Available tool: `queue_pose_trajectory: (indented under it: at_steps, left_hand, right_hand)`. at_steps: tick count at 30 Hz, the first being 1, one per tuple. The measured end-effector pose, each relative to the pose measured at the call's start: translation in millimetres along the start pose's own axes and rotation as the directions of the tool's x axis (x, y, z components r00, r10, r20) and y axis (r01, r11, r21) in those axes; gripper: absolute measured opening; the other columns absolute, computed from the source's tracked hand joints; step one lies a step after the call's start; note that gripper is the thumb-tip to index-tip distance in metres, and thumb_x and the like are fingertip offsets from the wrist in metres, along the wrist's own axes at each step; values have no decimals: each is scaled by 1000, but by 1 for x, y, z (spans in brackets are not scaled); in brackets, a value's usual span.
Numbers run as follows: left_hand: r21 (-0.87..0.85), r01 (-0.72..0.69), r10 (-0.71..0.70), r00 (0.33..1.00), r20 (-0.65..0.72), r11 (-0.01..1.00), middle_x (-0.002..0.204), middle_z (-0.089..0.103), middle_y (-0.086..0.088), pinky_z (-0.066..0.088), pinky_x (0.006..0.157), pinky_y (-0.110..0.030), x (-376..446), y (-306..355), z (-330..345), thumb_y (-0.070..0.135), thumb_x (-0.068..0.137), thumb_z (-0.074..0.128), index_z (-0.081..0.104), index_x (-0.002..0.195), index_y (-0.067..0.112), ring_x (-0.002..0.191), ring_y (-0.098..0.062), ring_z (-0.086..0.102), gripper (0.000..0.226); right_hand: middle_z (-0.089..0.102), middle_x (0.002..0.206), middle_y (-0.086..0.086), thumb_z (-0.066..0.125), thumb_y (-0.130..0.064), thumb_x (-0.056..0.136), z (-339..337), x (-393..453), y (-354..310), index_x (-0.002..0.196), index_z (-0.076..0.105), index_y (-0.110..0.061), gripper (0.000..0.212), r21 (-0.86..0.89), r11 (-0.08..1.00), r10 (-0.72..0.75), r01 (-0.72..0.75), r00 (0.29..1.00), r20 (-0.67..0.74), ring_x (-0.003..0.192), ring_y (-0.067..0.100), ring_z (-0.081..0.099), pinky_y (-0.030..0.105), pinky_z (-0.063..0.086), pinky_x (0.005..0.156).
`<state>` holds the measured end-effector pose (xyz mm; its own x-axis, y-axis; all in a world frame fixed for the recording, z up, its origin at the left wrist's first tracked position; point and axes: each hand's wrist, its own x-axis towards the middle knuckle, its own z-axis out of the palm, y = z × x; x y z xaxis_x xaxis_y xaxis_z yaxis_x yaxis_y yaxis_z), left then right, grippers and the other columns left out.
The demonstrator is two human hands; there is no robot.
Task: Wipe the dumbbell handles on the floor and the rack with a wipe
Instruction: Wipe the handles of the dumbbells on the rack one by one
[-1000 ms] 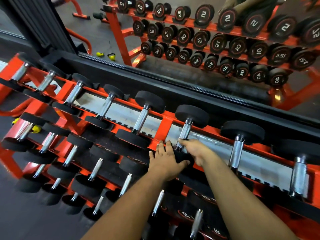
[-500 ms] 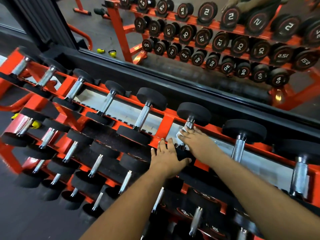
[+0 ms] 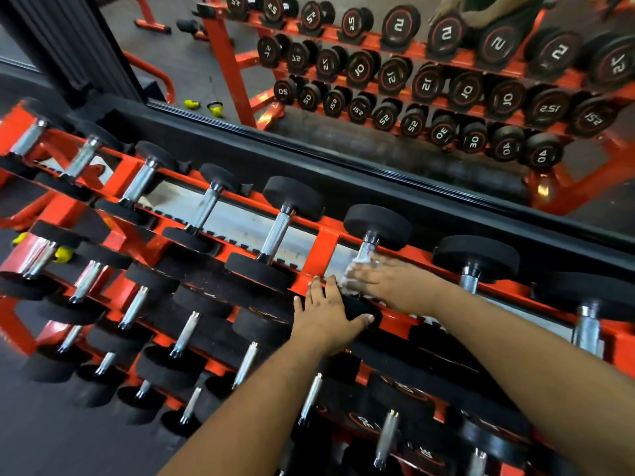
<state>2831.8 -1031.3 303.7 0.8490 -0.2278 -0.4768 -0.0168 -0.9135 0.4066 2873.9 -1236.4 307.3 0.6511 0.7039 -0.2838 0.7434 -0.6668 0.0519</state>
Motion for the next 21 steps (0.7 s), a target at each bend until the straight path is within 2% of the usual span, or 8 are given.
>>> queue_pose_trajectory:
  at_steps: [2,4,7,9,12,14,18,21]
  left_hand:
    - [-6,-2,2,1000,6,1000,169,-7,-15,-1,125,-55,0,1,-1,80,85,50,-5,162,15,157,-30,0,114]
    - [-5,2,-2,1000,7,1000,169,-7,-15,-1,124,-55,-1,1,-1,80,86,50,-6,162,15,157,-30,-1,114]
    - [6,1,-1,1000,3,1000,170,-6,-15,0,125,-55,-1,1,0,79,86,51,-5,162,15,157,-29,0,114]
    - [7,0,0,1000,1,1000,170,-6,-15,0,125,-55,-1,1,1,79,86,50,-6,162,15,157,-29,0,114]
    - [-2,3,-3,1000,20,1000,169,-9,-14,-1,126,-54,-1,1,-1,80,86,48,-8,162,15,157,-29,-2,115]
    - [-12,5,-5,1000,22,1000,169,-10,-14,-2,126,-54,-1,0,-2,80,86,49,-8,162,15,157,-29,-3,115]
    - [-4,-1,1,1000,3,1000,170,-6,-15,0,126,-54,-1,-1,1,79,86,50,-6,162,15,157,-28,-2,114]
    - [-16,-4,4,1000,0,1000,169,-6,-16,-1,126,-54,-1,0,2,80,85,50,-6,162,15,157,-29,-3,115]
  right_hand:
    - [10,169,1,26,-17,95,1,0,2,162,14,-24,68,-58,987,147,-150,988,-42,156,20,1,46,-4,125]
    - [12,169,3,39,-14,99,0,8,-12,161,19,-22,65,-1,973,230,-230,970,-79,156,20,2,40,-11,121]
    - [21,167,-2,41,-16,103,2,7,-21,158,30,-24,57,141,988,71,-67,997,-19,155,13,8,25,-18,116]
    - [22,166,-3,41,-17,102,5,-2,-9,158,28,-27,59,108,994,17,-10,998,-63,155,13,10,28,-15,118]
    - [6,169,4,38,-8,96,8,0,6,162,11,-22,72,-41,969,238,-245,962,-131,156,21,-1,41,-8,124]
    - [3,169,6,34,-6,95,7,9,-5,162,9,-20,73,12,943,330,-332,934,-139,156,23,-4,43,-3,126]
    - [18,167,-2,39,-13,102,17,-2,-22,159,26,-26,60,203,977,78,-65,995,-61,154,12,7,40,7,127]
    - [18,167,3,44,-11,100,12,2,-5,159,24,-22,64,-18,992,125,-128,985,-114,155,18,11,39,0,125]
